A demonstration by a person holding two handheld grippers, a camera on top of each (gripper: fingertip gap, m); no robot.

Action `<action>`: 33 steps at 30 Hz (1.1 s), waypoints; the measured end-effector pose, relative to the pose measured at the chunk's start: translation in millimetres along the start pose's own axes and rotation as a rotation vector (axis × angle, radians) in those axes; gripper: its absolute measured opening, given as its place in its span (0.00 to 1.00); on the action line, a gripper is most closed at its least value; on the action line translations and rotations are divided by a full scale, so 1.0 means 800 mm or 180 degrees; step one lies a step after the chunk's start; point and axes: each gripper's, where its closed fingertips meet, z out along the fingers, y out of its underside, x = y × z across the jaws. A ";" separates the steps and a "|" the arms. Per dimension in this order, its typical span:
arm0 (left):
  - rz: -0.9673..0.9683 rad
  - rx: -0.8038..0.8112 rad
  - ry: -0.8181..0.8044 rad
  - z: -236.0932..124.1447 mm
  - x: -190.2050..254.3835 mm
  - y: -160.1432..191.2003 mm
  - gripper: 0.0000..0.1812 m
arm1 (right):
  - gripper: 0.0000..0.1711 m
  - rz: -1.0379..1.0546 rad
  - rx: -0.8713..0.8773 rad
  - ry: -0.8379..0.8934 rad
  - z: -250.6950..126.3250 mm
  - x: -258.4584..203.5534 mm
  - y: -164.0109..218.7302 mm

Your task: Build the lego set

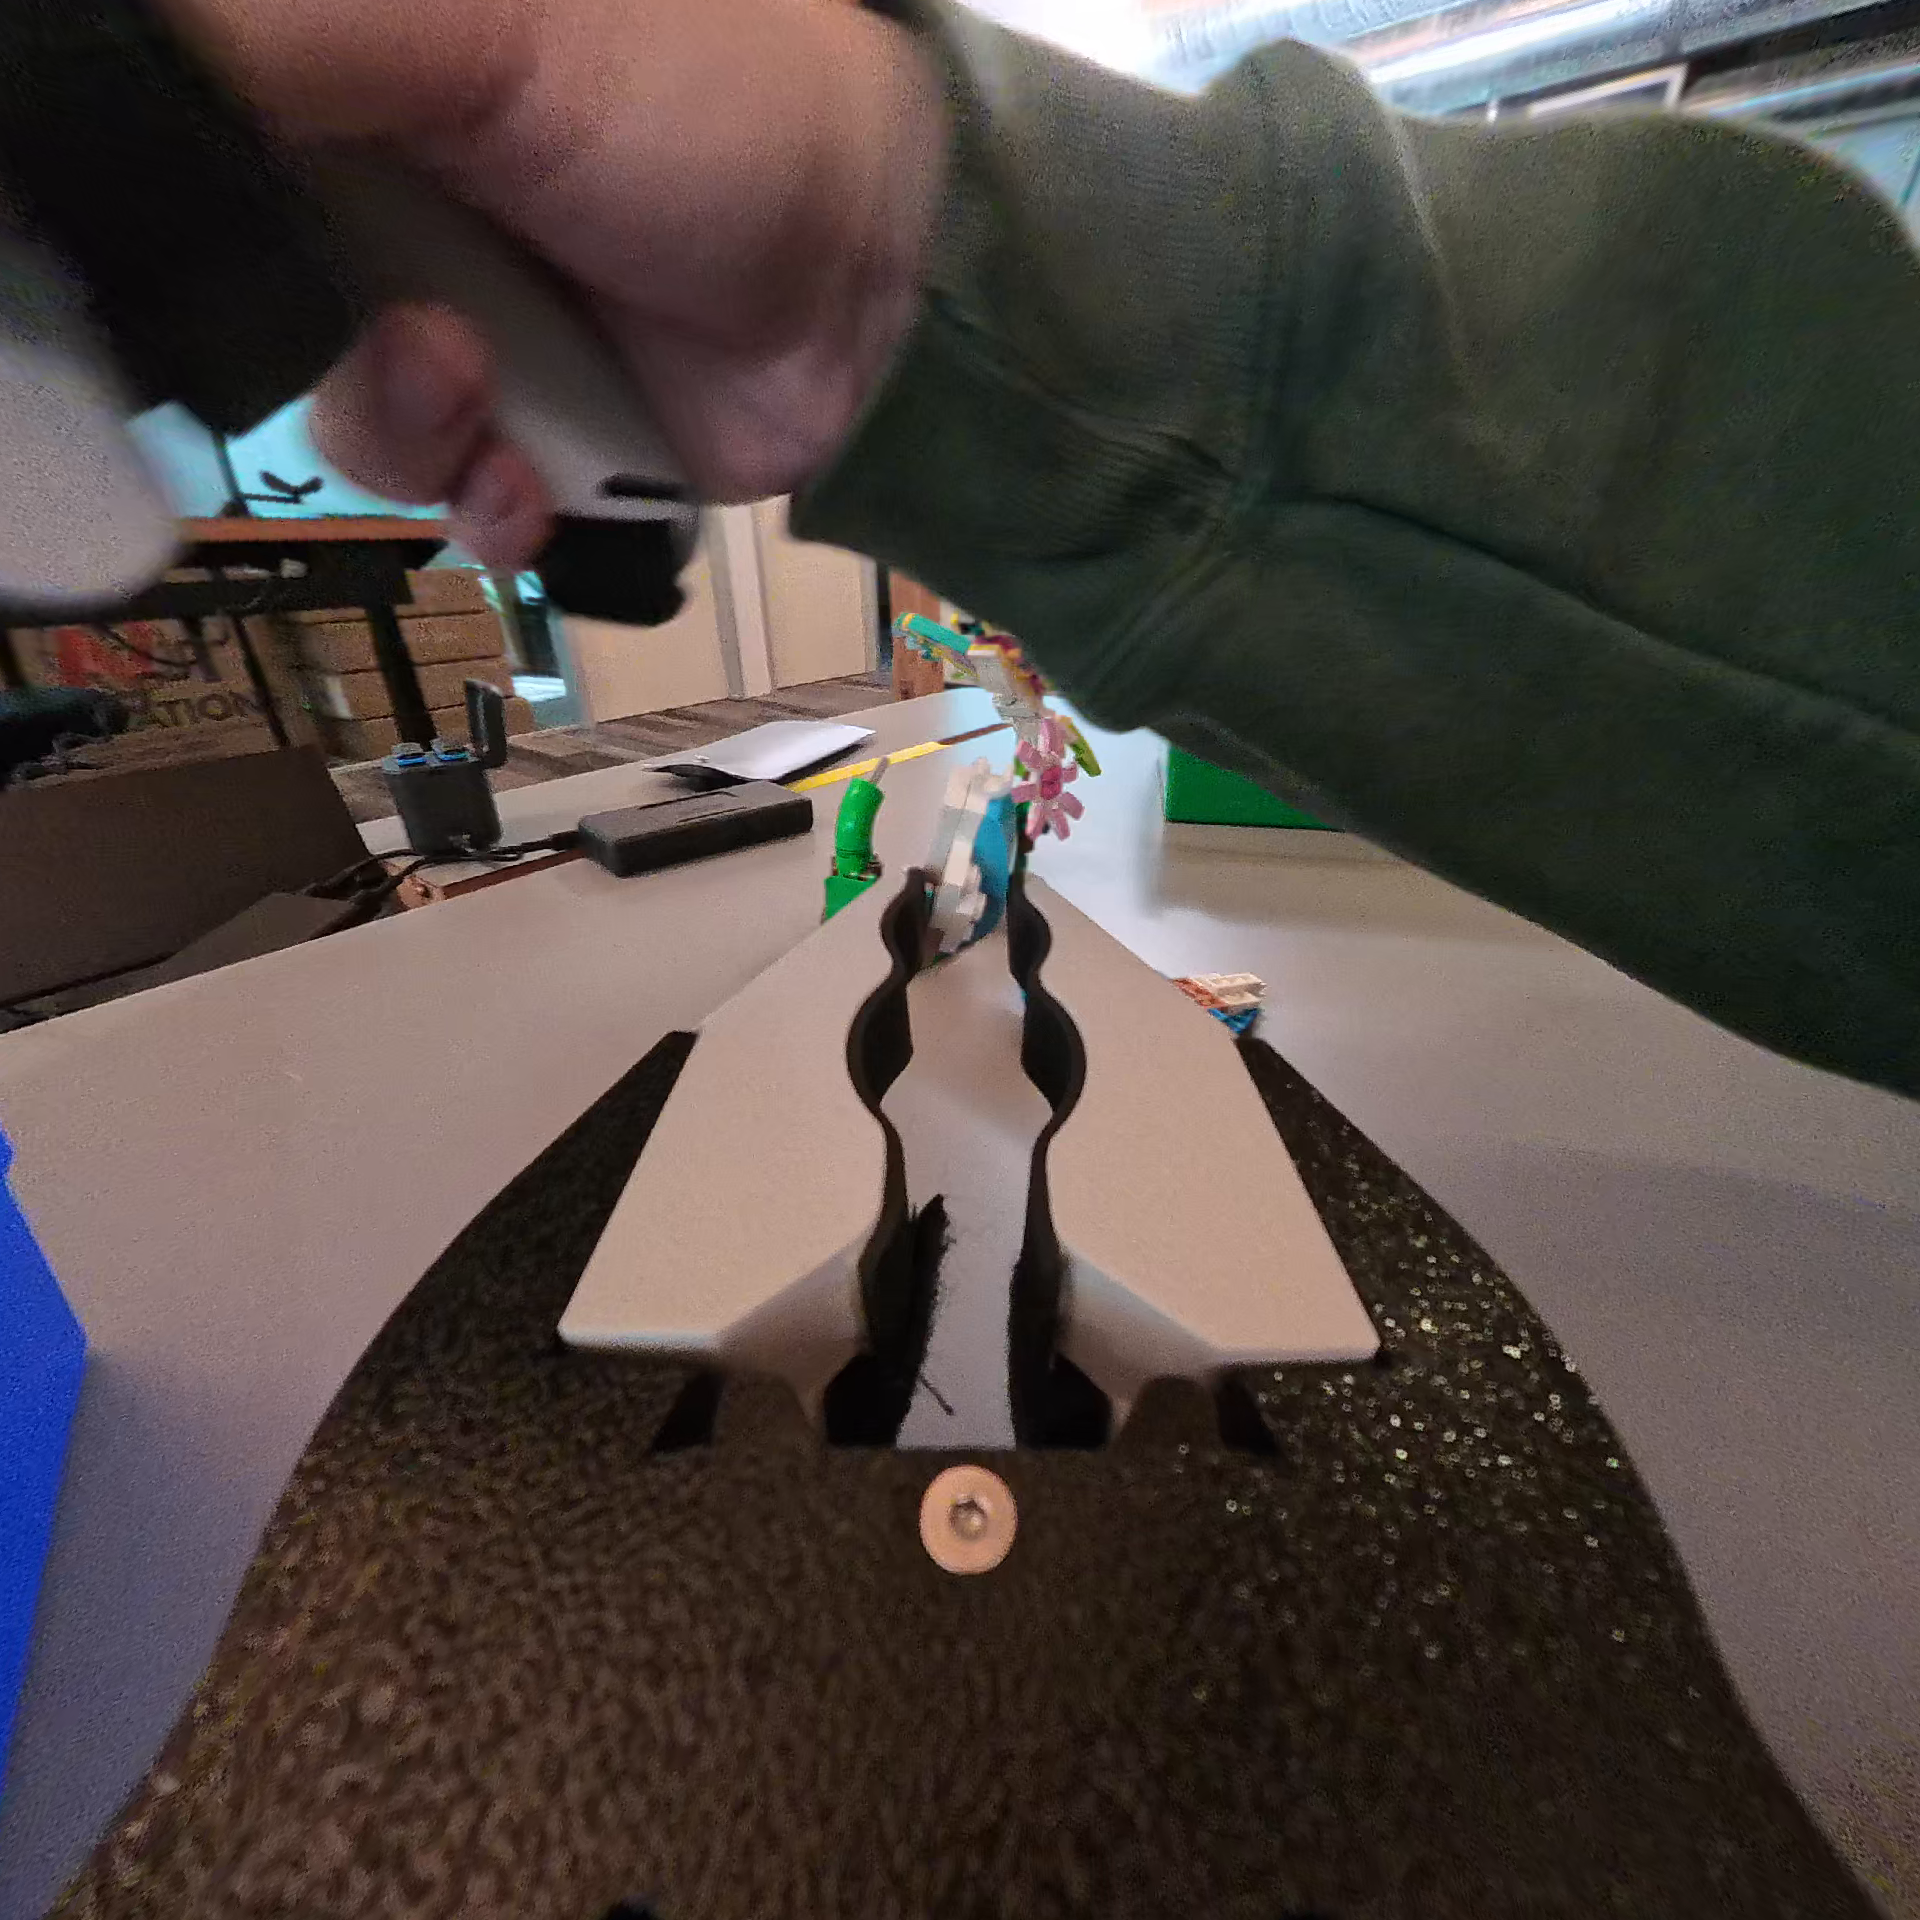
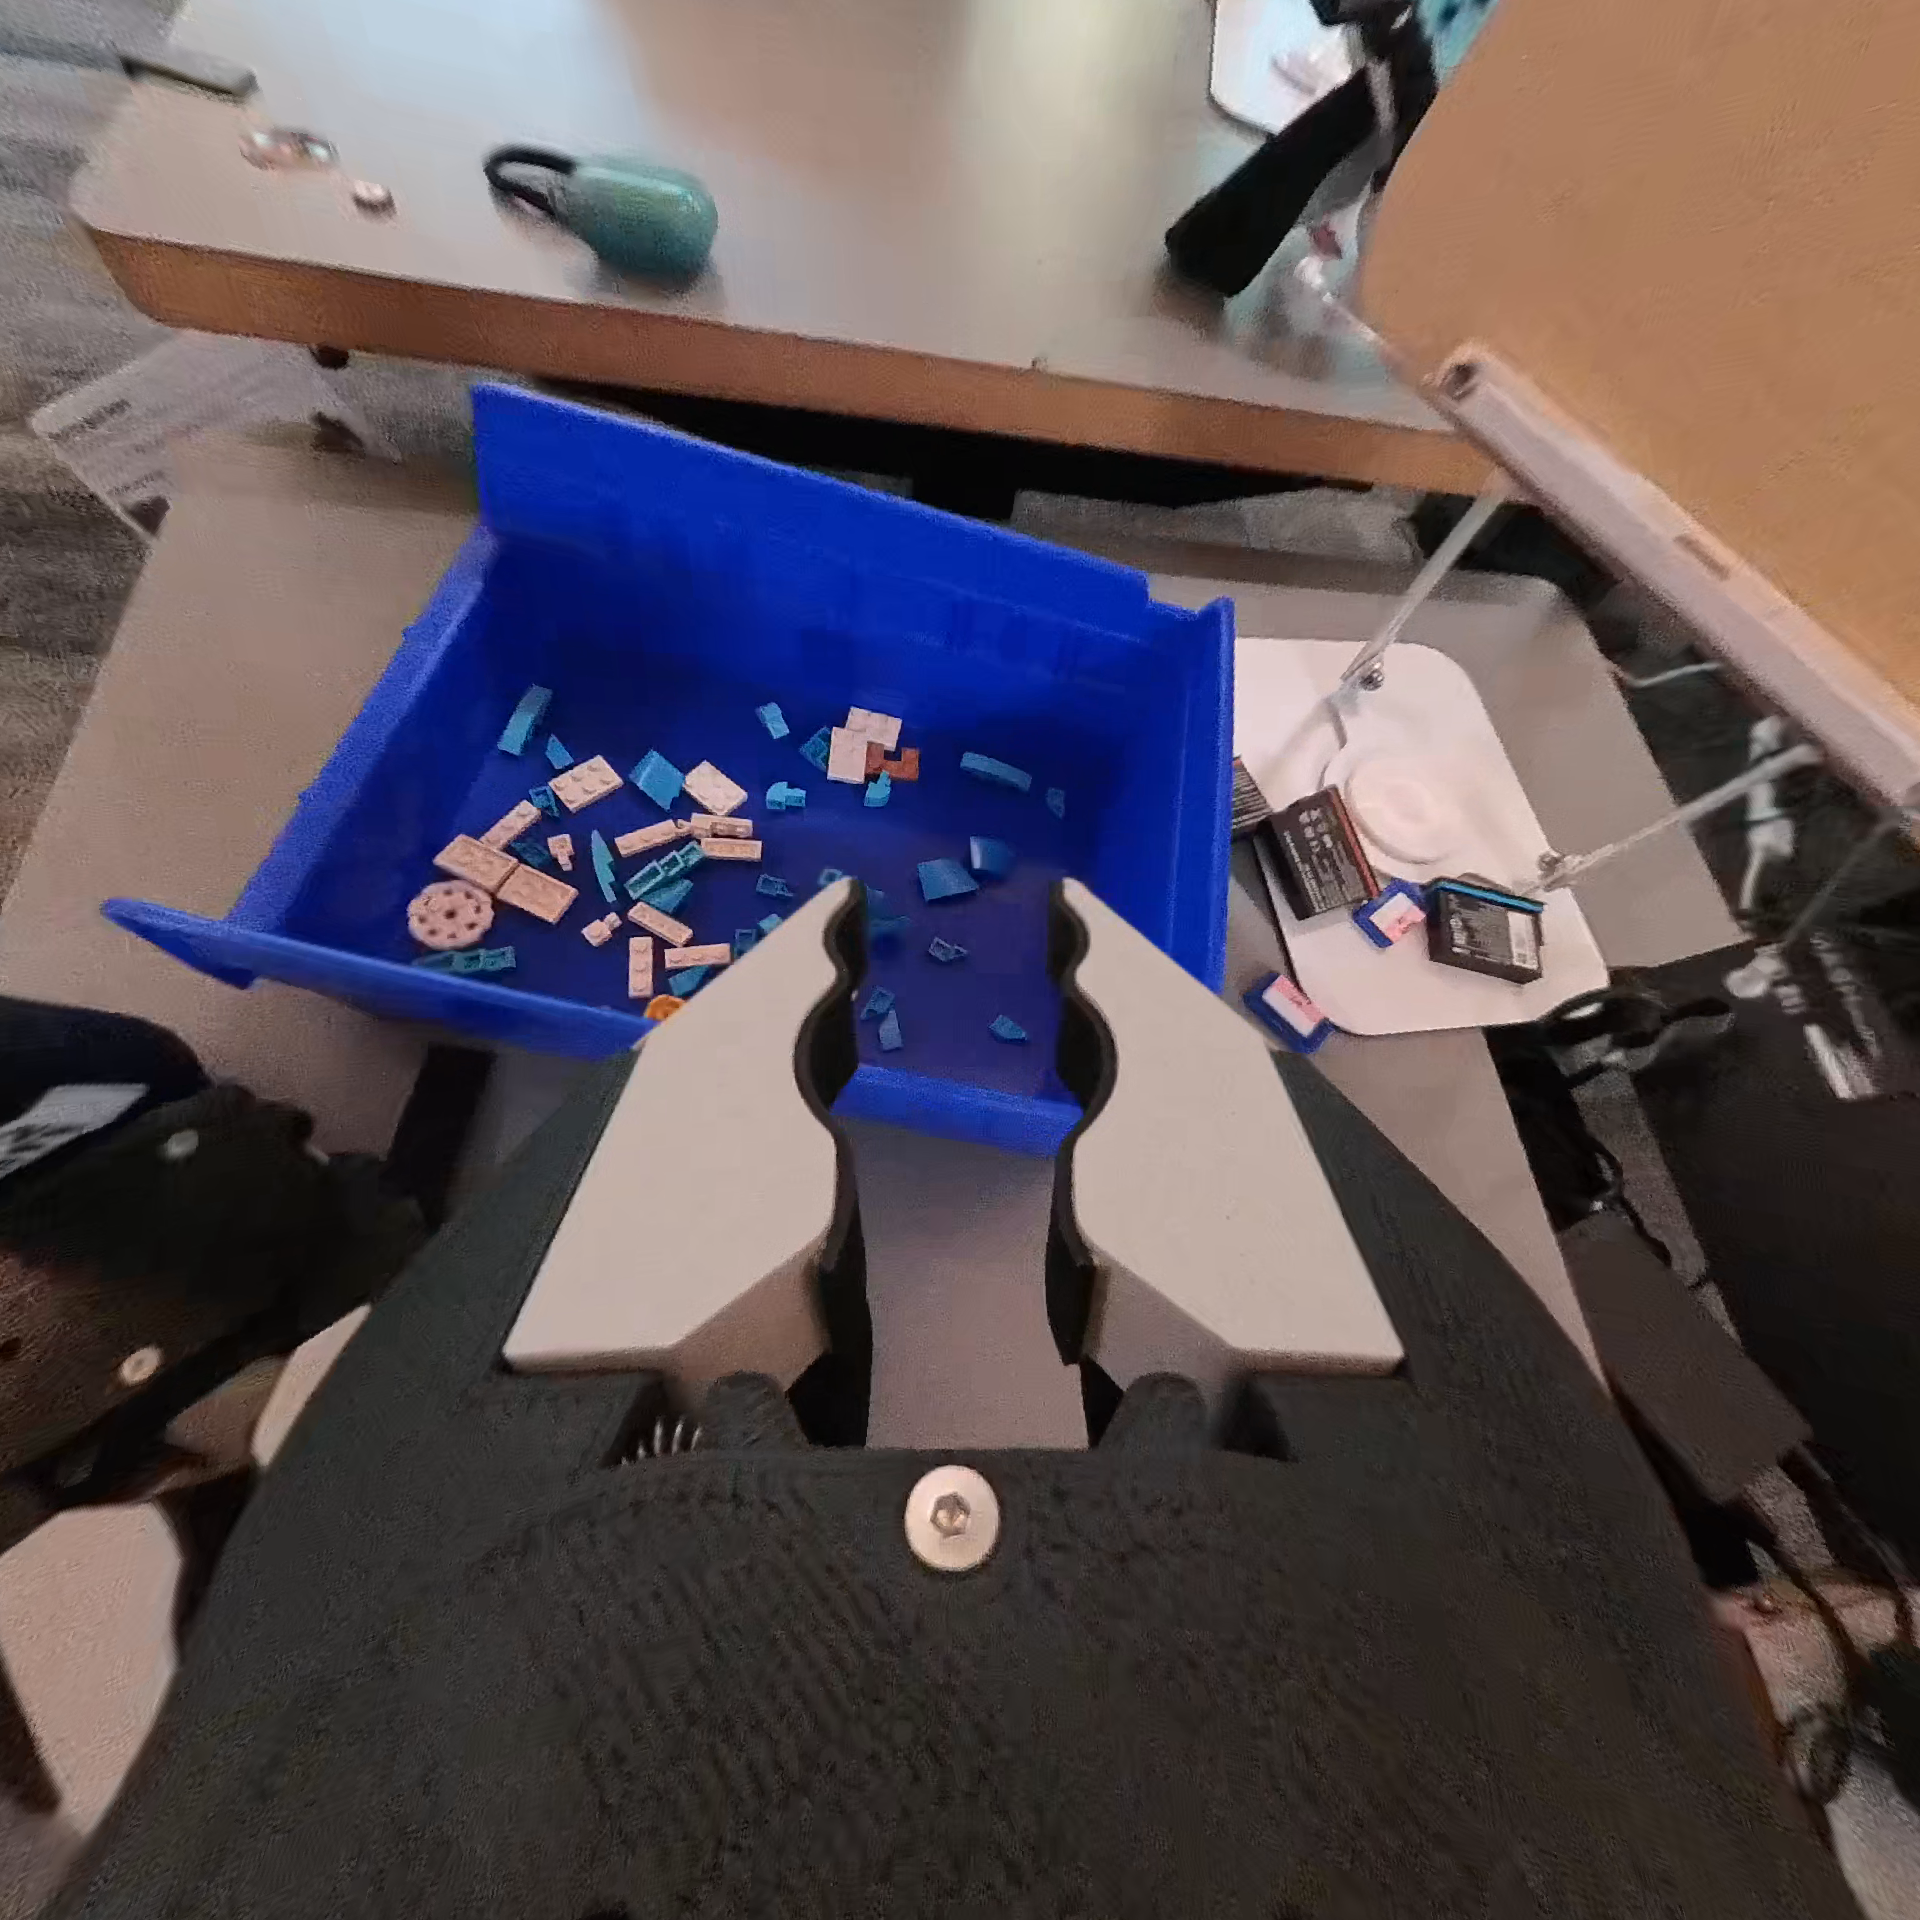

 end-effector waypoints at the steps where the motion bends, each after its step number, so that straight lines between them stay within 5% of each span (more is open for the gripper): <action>1: 0.0029 -0.0016 -0.0073 0.000 -0.004 0.001 0.06 | 0.19 0.0002 0.0167 0.0082 -0.023 0.000 -0.005; 5: 0.0482 -0.0226 -0.0512 0.000 -0.023 0.009 0.06 | 0.17 0.0156 0.0942 0.0456 -0.123 -0.021 0.004; 9: 0.1276 -0.0551 -0.0959 -0.001 -0.034 0.018 0.06 | 0.13 0.0192 0.0923 0.0911 -0.166 -0.063 0.080; 14: 0.1877 -0.0992 -0.1113 0.004 -0.033 0.034 0.06 | 0.06 0.0069 0.0551 0.1264 -0.158 -0.101 0.151; 25: 0.2837 -0.1485 -0.1425 0.007 -0.033 0.043 0.06 | 0.05 0.0451 0.0778 0.1592 -0.139 -0.099 0.178; 29: 0.2864 -0.1453 -0.1369 0.007 -0.029 0.043 0.06 | 0.01 0.0416 0.0737 0.1669 -0.145 -0.095 0.184; 33: 0.2224 -0.1062 -0.1122 0.010 -0.017 0.032 0.07 | 0.00 0.0682 0.1096 0.1324 -0.157 -0.095 0.185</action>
